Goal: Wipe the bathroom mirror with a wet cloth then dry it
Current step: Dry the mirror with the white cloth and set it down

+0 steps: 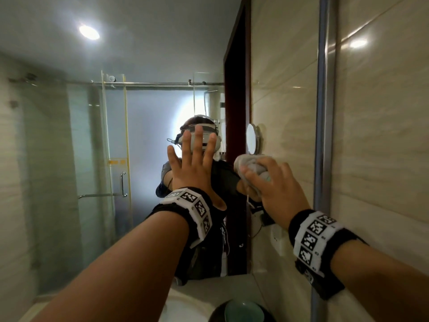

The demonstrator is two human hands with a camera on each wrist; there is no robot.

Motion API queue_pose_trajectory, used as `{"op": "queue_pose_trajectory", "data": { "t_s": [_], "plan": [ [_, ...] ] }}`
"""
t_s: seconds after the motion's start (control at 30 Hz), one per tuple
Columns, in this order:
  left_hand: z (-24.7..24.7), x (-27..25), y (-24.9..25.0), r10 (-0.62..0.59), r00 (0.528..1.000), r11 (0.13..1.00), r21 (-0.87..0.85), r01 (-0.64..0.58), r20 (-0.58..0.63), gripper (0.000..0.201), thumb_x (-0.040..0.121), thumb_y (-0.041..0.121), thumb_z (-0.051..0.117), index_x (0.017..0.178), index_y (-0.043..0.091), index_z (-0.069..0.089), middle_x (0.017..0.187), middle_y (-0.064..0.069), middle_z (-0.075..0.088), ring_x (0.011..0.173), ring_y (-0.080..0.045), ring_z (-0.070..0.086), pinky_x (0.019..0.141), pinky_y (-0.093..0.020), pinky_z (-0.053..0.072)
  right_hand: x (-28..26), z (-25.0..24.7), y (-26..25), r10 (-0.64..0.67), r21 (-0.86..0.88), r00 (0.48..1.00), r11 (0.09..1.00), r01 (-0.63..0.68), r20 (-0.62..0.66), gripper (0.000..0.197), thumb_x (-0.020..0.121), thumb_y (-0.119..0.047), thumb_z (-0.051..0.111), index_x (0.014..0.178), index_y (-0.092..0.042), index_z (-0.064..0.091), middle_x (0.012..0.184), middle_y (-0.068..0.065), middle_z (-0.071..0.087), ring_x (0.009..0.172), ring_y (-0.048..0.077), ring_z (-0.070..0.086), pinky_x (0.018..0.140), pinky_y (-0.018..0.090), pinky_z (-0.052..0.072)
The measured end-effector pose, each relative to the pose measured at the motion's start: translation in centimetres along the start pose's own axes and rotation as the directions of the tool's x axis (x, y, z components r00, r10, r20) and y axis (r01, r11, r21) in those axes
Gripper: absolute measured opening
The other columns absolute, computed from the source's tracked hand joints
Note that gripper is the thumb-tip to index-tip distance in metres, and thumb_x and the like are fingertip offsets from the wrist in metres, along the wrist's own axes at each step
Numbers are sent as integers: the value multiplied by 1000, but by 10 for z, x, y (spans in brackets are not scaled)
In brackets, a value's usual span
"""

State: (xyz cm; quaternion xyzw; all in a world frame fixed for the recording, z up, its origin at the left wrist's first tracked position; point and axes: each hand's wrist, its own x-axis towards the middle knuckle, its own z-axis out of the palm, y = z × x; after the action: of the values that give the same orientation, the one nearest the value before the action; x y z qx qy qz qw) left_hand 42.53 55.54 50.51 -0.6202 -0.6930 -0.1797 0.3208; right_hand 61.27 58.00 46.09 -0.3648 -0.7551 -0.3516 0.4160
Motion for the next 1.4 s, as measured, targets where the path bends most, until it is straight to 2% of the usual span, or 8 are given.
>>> {"op": "queue_pose_trajectory", "data": {
  "t_s": [0.17,0.3,0.47,0.8,0.97,1.1,1.2,1.4],
  "plan": [
    [-2,-5,0,13,999,1000,-8,-14,-36,155,47,80,69,132,20,-45,145,-15,-42,135,-37,-34,107,-60,-14,-32,4,8,-129,37,983,991,126,127,81,57,1,81,124,-30,49,126,6,42,100,29,42,64,35,52],
    [9,-36,6,103,991,994,-13,-104,-88,142,58,77,65,135,22,-41,146,-14,-40,137,-35,-32,109,-57,-16,3,-29,28,142,104,986,983,-151,90,50,81,-8,64,126,-24,51,128,8,43,108,32,44,83,45,50],
    [38,-68,13,118,993,993,-9,-119,-20,133,65,66,69,138,28,-36,144,-11,-43,134,-31,-37,112,-59,-11,21,-35,27,252,1,967,968,-252,30,50,88,-11,55,134,-26,42,135,8,36,112,31,40,83,34,40],
    [59,-61,30,26,997,1000,0,-26,78,152,46,76,73,131,31,-45,141,-15,-46,133,-37,-37,108,-64,-12,-81,15,-1,-151,-2,961,988,155,232,86,50,6,82,125,-24,53,124,13,52,95,34,53,64,34,53],
    [58,-62,29,37,995,999,-7,-36,89,152,46,78,72,131,30,-45,141,-15,-47,125,-35,-44,109,-65,-9,-46,-6,13,25,125,956,990,-64,291,50,90,-15,47,137,-33,43,135,4,38,117,25,35,88,36,41],
    [59,-62,28,39,993,999,-23,-37,114,153,45,80,70,126,31,-49,132,-13,-56,123,-36,-47,109,-66,-7,-22,-17,16,119,154,988,979,-132,95,52,90,-18,56,138,-32,41,140,5,34,122,28,33,88,34,40],
    [57,-61,29,36,992,999,-18,-34,117,153,45,81,69,125,30,-51,129,-13,-59,120,-36,-49,109,-66,-6,-33,-1,9,173,165,976,967,-194,136,46,94,-23,43,138,-34,40,140,4,34,122,24,31,91,37,40],
    [57,-61,29,37,994,999,-9,-36,100,154,43,82,69,127,30,-50,130,-14,-58,120,-36,-50,108,-66,-9,-83,26,-5,-90,133,979,989,66,182,82,61,4,75,134,-18,45,133,11,38,106,29,39,67,37,54]
  ]
}}
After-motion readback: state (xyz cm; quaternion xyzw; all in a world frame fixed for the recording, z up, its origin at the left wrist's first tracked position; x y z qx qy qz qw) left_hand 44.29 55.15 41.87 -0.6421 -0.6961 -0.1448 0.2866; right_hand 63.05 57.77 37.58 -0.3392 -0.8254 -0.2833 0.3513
